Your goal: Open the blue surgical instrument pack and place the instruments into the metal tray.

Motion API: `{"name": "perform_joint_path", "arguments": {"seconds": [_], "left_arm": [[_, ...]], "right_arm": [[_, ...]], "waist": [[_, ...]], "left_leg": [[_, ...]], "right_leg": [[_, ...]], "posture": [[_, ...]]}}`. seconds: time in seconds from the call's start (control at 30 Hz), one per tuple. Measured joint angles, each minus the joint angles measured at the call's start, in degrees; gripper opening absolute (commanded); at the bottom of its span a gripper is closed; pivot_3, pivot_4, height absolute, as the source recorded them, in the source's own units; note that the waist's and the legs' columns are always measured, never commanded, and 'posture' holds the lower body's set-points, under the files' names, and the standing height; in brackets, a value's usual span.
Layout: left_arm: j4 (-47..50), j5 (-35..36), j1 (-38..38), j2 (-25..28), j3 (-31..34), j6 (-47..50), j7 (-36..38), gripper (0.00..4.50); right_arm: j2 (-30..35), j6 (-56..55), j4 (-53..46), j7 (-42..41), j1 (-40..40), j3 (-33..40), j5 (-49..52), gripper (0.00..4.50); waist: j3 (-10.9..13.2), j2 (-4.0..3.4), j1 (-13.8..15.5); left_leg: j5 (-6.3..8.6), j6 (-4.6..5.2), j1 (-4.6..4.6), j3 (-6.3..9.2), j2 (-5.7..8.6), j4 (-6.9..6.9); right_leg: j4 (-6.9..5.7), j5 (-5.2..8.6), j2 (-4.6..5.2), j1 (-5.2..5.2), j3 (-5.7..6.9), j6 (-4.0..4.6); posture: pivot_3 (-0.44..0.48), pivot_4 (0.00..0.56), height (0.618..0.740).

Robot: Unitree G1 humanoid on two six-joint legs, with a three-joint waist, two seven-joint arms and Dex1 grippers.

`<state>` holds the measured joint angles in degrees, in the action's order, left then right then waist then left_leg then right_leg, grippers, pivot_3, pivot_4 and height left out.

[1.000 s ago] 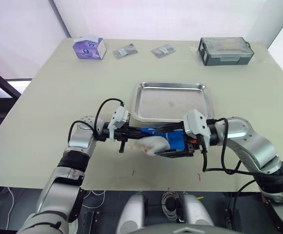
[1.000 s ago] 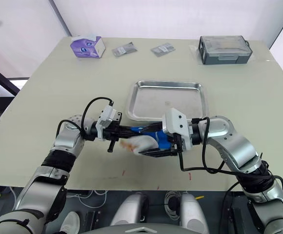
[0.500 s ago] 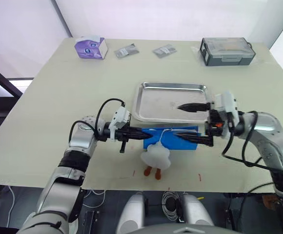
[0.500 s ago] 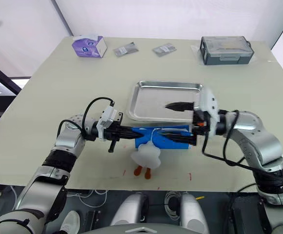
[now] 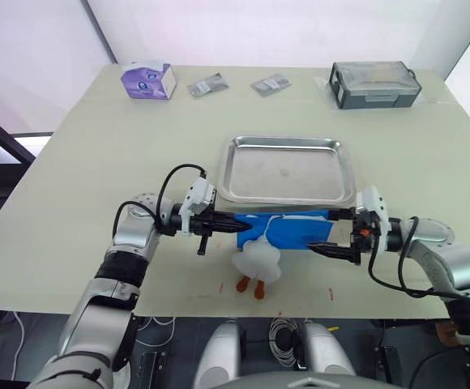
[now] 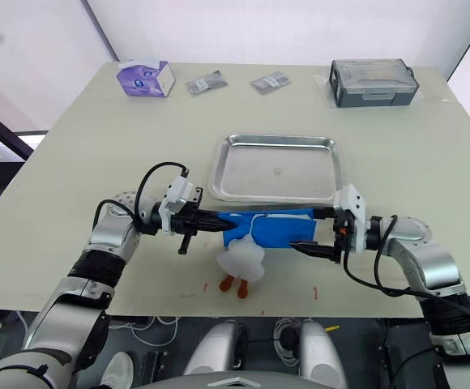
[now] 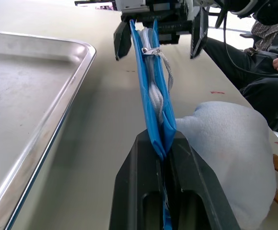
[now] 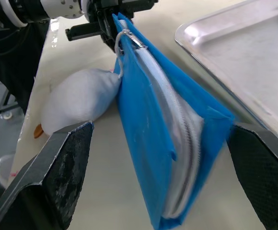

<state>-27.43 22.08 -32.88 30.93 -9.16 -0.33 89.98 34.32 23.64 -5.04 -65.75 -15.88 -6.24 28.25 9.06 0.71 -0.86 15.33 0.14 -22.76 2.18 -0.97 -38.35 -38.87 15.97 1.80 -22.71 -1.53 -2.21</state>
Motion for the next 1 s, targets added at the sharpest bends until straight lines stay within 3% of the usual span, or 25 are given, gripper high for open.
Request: {"name": "perform_joint_path", "arguments": {"seconds": [0.03, 0.3, 0.37, 0.5, 0.6, 0.77, 1.0], "left_arm": [[0.06, 0.0, 0.02, -0.01, 0.0, 0.02, 0.0, 0.0], [0.97, 0.08, 0.47, 0.09, 0.26, 1.17, 0.06, 0.0], [1.11, 0.25, 0.47, 0.26, 0.67, 2.58, 0.04, 0.0], [1.82, 0.44, 0.5, 0.51, 0.85, 5.49, -0.49, 1.02], [4.48, 0.86, 1.77, 2.42, 2.23, 8.39, -1.4, 2.27], [16.2, 6.01, 11.18, 10.12, 7.74, 15.87, -1.45, 4.47], [29.9, 13.13, 18.01, 13.91, 11.09, 24.84, -2.34, 4.47]], "right_arm": [[-0.31, 0.0, 0.21, 0.03, 0.0, -0.09, -0.11, 3.78], [-1.06, 0.09, 1.13, 0.41, -0.18, -0.19, -0.62, 0.1], [-1.08, 0.1, 1.02, -0.55, -0.17, -0.5, -0.51, 0.1], [-1.11, 0.05, 0.84, -0.51, -0.03, -0.49, -0.47, 0.0], [-1.06, -1.14, -0.02, -0.66, 1.24, -0.48, -0.51, 0.0], [-0.6, -2.67, -0.76, -0.76, 2.56, -0.07, -0.66, 0.0], [-0.16, -4.07, -0.55, -1.36, 2.55, 0.24, -1.24, 0.0]], "waist": [[0.0, 0.0, 0.01], [0.0, 0.0, 0.02], [0.0, 0.0, -0.11], [0.01, 0.01, -0.12], [0.02, 0.0, -0.22], [0.04, -0.02, -0.28], [0.09, -0.03, 0.04]], "left_leg": [[0.0, 0.0, 0.0, 0.01, 0.0, 0.0], [0.0, 0.0, 0.0, 0.01, 0.0, 0.0], [0.0, 0.0, 0.01, 0.01, -0.01, 0.0], [0.0, 0.0, 0.0, 0.02, -0.01, 0.0], [0.0, 0.0, -0.01, 0.03, -0.04, 0.01], [0.0, 0.0, 0.01, 0.24, -0.17, 0.02], [0.0, 0.0, 0.0, 0.24, -0.23, 0.02]], "right_leg": [[0.0, 0.0, 0.0, 0.0, 0.0, 0.0], [0.0, 0.0, 0.0, 0.0, 0.01, 0.0], [-0.01, 0.0, -0.02, 0.0, 0.0, 0.0], [-0.01, 0.0, -0.02, -0.01, 0.01, 0.0], [-0.01, 0.0, -0.03, -0.03, -0.01, 0.0], [0.0, 0.0, 0.0, -0.04, -0.05, 0.0], [0.02, 0.0, 0.03, -0.01, -0.04, 0.0]], "posture": [[0.0, 0.15, 0.74], [0.0, 0.15, 0.74], [0.0, 0.15, 0.74], [0.0, 0.15, 0.74], [0.0, 0.15, 0.74], [0.0, 0.15, 0.74], [0.0, 0.15, 0.74]]}}
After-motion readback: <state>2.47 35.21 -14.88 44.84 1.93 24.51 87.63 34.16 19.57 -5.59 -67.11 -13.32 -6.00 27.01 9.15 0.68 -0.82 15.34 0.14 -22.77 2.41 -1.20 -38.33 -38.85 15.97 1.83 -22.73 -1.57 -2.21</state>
